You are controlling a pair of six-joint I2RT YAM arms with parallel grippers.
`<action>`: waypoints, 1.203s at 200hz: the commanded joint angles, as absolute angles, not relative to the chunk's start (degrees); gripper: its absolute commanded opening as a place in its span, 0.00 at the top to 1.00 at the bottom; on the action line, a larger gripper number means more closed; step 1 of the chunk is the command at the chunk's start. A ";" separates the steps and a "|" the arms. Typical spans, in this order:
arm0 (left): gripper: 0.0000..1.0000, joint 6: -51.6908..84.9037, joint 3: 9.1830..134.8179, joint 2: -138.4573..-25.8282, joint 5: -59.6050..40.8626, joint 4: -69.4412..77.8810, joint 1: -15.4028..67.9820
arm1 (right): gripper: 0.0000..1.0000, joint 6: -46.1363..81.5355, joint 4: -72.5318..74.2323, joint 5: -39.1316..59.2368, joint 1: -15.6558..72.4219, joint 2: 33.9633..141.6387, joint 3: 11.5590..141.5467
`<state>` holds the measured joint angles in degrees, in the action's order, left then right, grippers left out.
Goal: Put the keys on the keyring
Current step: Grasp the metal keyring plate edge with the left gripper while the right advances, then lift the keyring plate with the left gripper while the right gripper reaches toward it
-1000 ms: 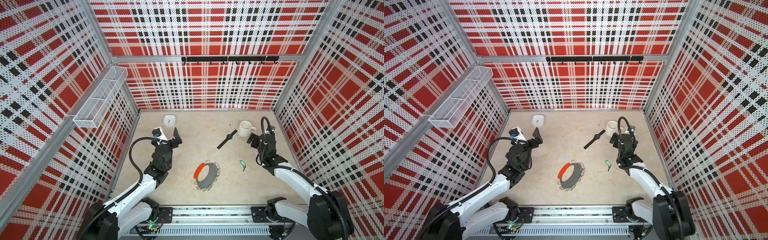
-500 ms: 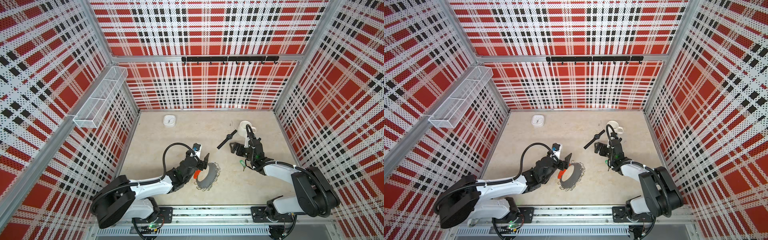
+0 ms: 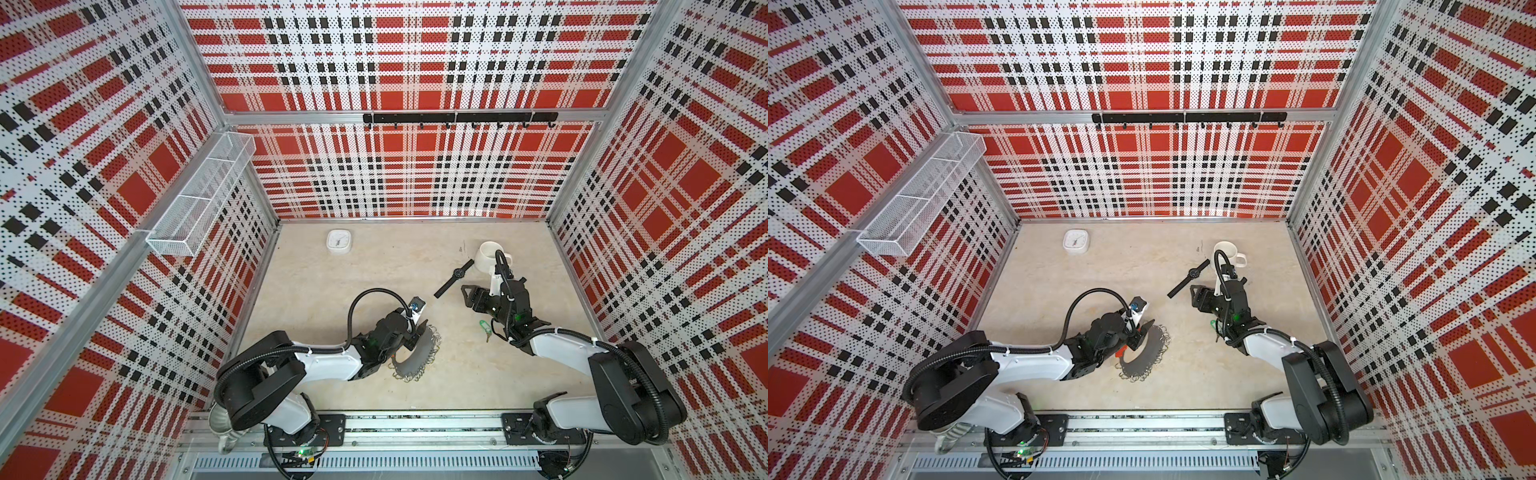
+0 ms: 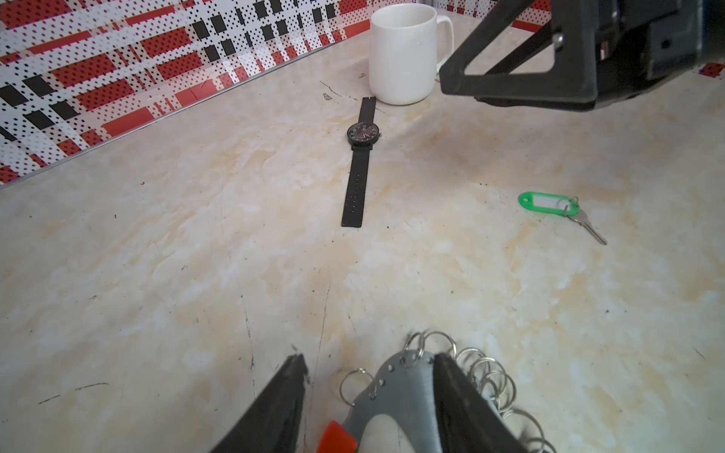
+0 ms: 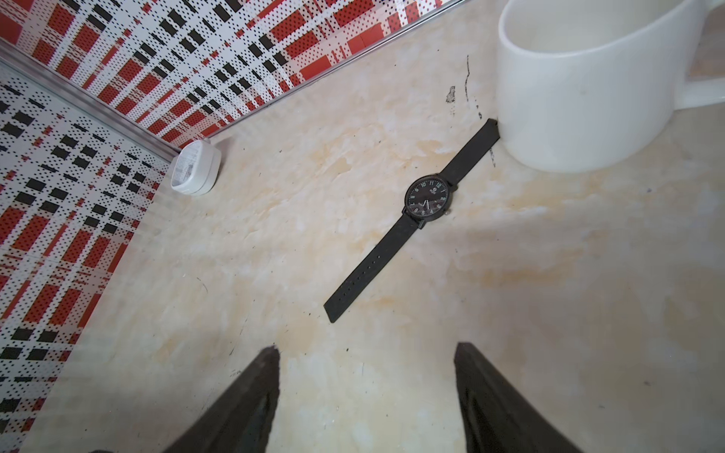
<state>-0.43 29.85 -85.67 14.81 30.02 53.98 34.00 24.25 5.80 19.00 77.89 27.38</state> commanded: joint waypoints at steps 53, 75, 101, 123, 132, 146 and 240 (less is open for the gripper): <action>0.51 -3.32 31.99 -88.82 11.97 27.36 54.32 | 0.00 33.71 22.14 2.93 19.35 78.97 29.26; 0.49 -3.59 32.84 -89.88 11.74 26.72 54.49 | 0.00 33.82 27.06 7.44 19.29 78.09 27.73; 0.49 -4.01 33.40 -90.83 11.71 26.56 55.09 | 0.00 34.61 33.39 10.96 19.26 76.20 24.80; 0.49 -5.02 34.11 -91.97 11.56 25.89 55.50 | 0.00 34.12 33.58 8.69 19.35 74.00 23.51; 0.49 -5.56 34.72 -92.64 11.57 25.14 55.72 | 0.00 33.98 34.32 8.21 19.33 72.89 22.84; 0.50 -6.30 35.88 -93.87 11.65 23.77 55.98 | 0.00 34.10 35.30 7.14 19.33 71.29 21.76; 0.62 -8.51 40.14 -99.19 12.39 20.30 56.07 | 0.00 34.05 34.22 2.55 19.26 69.13 20.75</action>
<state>-7.25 38.13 -97.65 12.21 21.02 55.66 34.26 32.99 3.14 19.00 70.26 21.39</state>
